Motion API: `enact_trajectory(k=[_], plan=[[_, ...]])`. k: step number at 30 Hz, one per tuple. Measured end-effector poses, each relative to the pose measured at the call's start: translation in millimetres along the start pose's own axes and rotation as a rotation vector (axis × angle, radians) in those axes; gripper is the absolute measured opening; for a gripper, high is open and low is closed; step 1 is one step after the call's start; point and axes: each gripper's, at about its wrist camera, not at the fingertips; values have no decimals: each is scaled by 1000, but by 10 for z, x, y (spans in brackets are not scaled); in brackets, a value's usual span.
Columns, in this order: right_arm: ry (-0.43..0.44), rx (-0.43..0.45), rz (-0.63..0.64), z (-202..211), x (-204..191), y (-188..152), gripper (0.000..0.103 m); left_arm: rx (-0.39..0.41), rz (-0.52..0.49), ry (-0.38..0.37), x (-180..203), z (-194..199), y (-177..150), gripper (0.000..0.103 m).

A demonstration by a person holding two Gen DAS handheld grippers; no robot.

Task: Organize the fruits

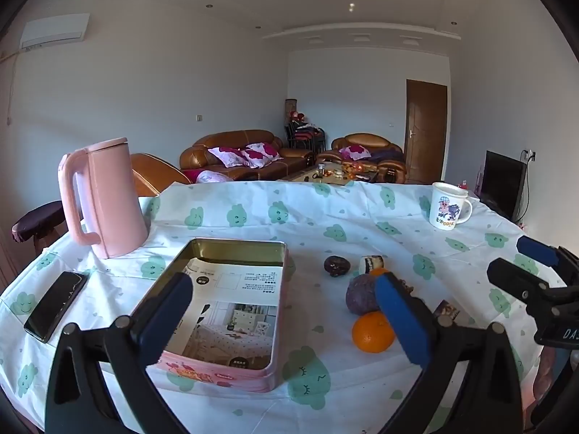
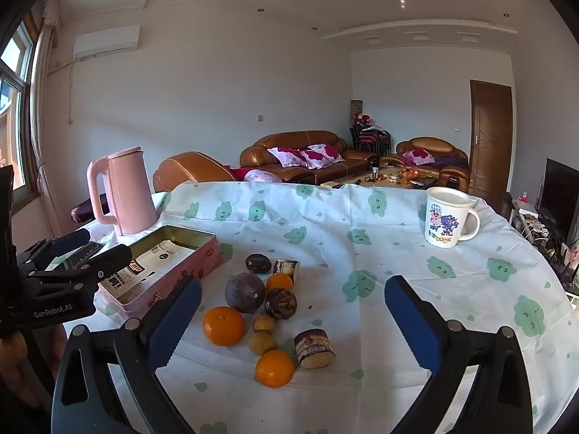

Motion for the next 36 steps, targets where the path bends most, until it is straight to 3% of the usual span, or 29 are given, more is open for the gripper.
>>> enact_trajectory(k=[6,36], plan=[[1,20,-28,64,64,-47,102,1,-57,34,166,-36,-53,103],[25,6,-48,61,116,-64,102,5,-32,26,105,28,-53,103]])
Point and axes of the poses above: each gripper's, at about its wrist camera, not at the fingertips, and z roughly against the way its jaws point, x to its right, y to its top, and after that the axes turned 10 degrees about -x, right-handed
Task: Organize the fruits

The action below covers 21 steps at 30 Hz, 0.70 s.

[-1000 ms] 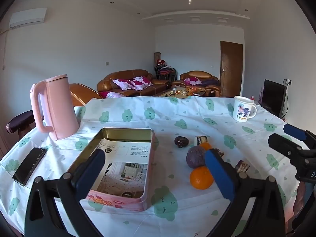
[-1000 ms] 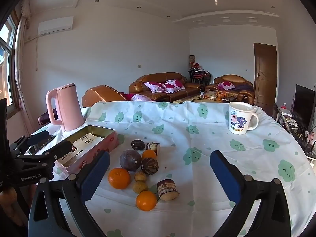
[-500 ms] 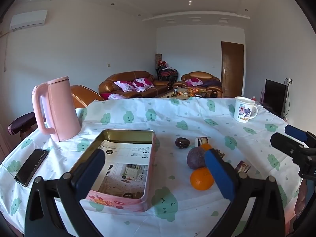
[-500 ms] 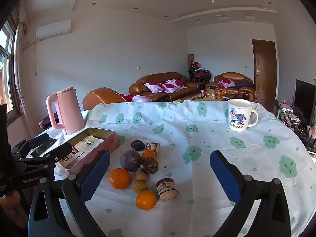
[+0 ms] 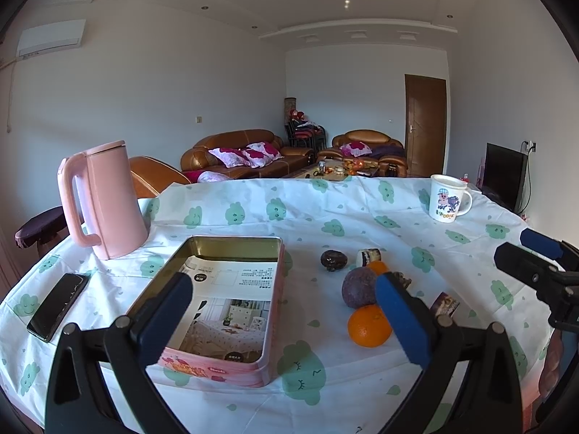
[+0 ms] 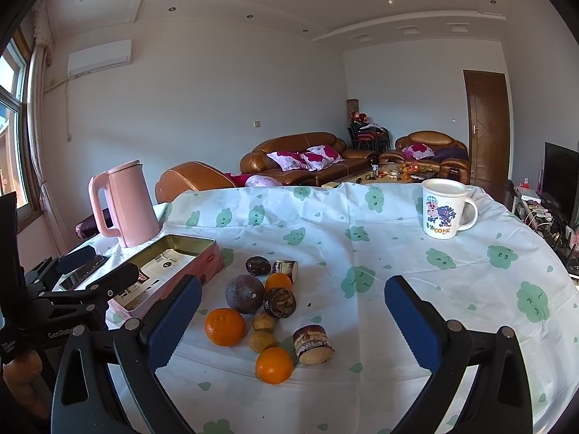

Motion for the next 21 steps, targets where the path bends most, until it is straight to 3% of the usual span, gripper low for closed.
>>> enact_trajectory(k=[21], plan=[[16,-7,-6,-10,-21,-46,102,-2,-2,-1,9,-10,-15,103]])
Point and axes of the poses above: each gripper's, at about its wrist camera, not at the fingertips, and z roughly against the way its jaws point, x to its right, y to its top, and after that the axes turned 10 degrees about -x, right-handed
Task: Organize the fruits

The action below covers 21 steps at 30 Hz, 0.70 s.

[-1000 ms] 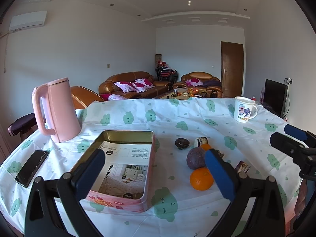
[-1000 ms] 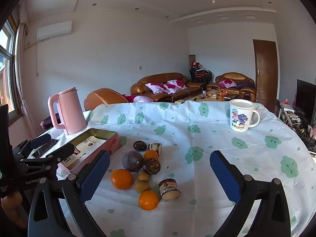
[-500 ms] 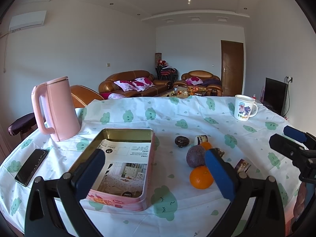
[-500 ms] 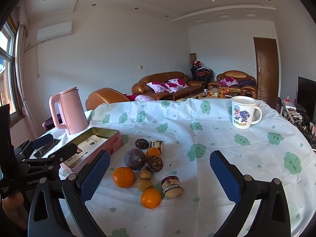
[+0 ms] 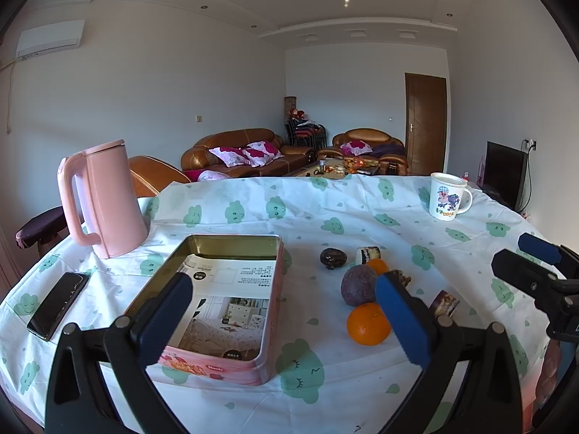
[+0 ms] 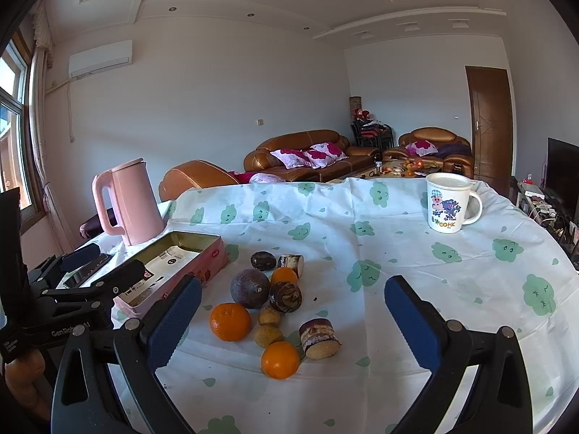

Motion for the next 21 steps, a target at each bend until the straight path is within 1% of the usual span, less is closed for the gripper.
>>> enact_trajectory(k=[21], plan=[[-1,-8,-7,-41,28,-39,102,-4,-4,1,12,-12,-10,103]])
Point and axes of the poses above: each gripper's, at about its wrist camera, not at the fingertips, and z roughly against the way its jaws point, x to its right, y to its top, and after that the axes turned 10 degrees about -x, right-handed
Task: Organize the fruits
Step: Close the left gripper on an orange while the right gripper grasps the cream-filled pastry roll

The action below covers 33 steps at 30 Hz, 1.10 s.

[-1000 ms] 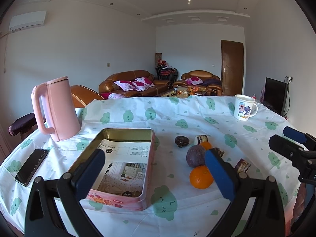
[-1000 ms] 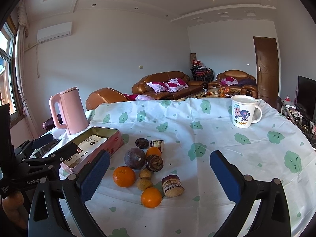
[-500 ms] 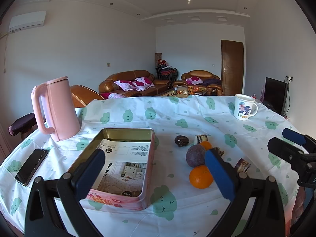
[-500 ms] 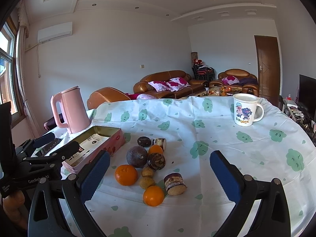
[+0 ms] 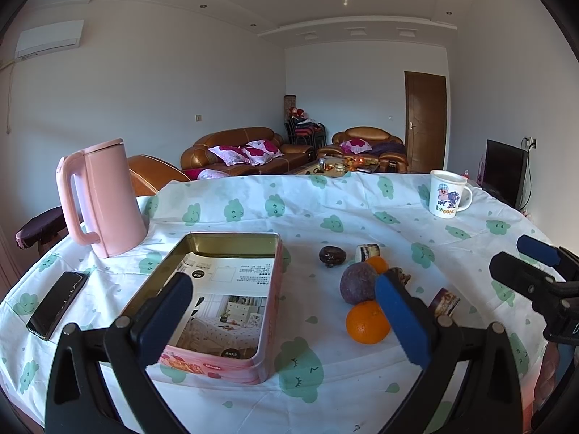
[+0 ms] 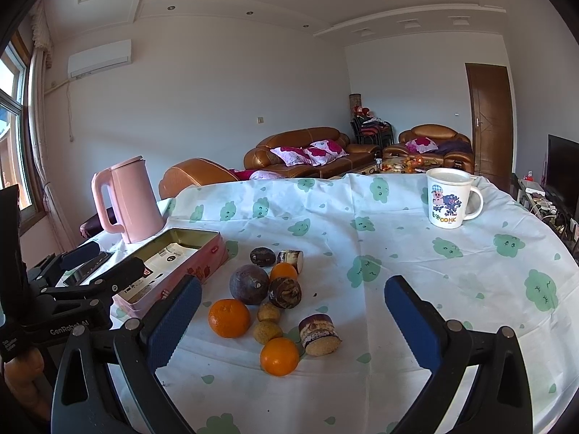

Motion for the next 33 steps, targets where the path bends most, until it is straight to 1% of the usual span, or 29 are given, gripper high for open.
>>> enact_trajectory(k=[3,7,11,15,17,18,19,20,22,24,25,26,27,28,30,31,33], plan=[[-7,-8,-7,-40,41,-25,102,-9,-6,2,21,-51,-53,103],[-40,-21,-22,-117,173,-60,102,-32,-19,4,58,-164,-116,103],[-55,-69,-47,-278,341,-92,102,-78,-45,-21,153,-349,-153,103],[-61,-122,-45,-441,417,-108,99,-124,-66,-58,225,-495,-170,103],[-58,-149,-42,-519,434,-108,95,-144,-74,-71,264,-551,-166,102],[-58,-169,-40,-572,439,-109,91,-154,-79,-81,282,-575,-159,101],[-49,-189,-40,-620,444,-109,85,-161,-83,-86,294,-592,-159,100],[-35,-207,-38,-660,441,-107,82,-170,-91,-88,319,-617,-152,99],[-32,-236,-20,-705,416,-100,81,-189,-107,-102,367,-663,-147,96],[-5,-272,-10,-764,404,-104,80,-210,-119,-121,419,-712,-144,91],[-1,-287,-7,-797,399,-107,78,-218,-127,-125,447,-741,-148,89],[5,-307,-7,-831,403,-109,76,-234,-141,-126,477,-770,-146,85],[15,-326,-8,-864,397,-114,71,-247,-152,-134,501,-792,-146,82],[28,-347,-10,-900,404,-119,65,-263,-168,-146,528,-818,-147,81],[56,-382,-15,-963,409,-128,59,-295,-203,-160,589,-873,-157,80],[69,-397,-21,-987,417,-129,57,-304,-213,-168,605,-891,-158,79],[92,-425,-38,-1043,447,-133,54,-329,-224,-180,629,-944,-156,72]])
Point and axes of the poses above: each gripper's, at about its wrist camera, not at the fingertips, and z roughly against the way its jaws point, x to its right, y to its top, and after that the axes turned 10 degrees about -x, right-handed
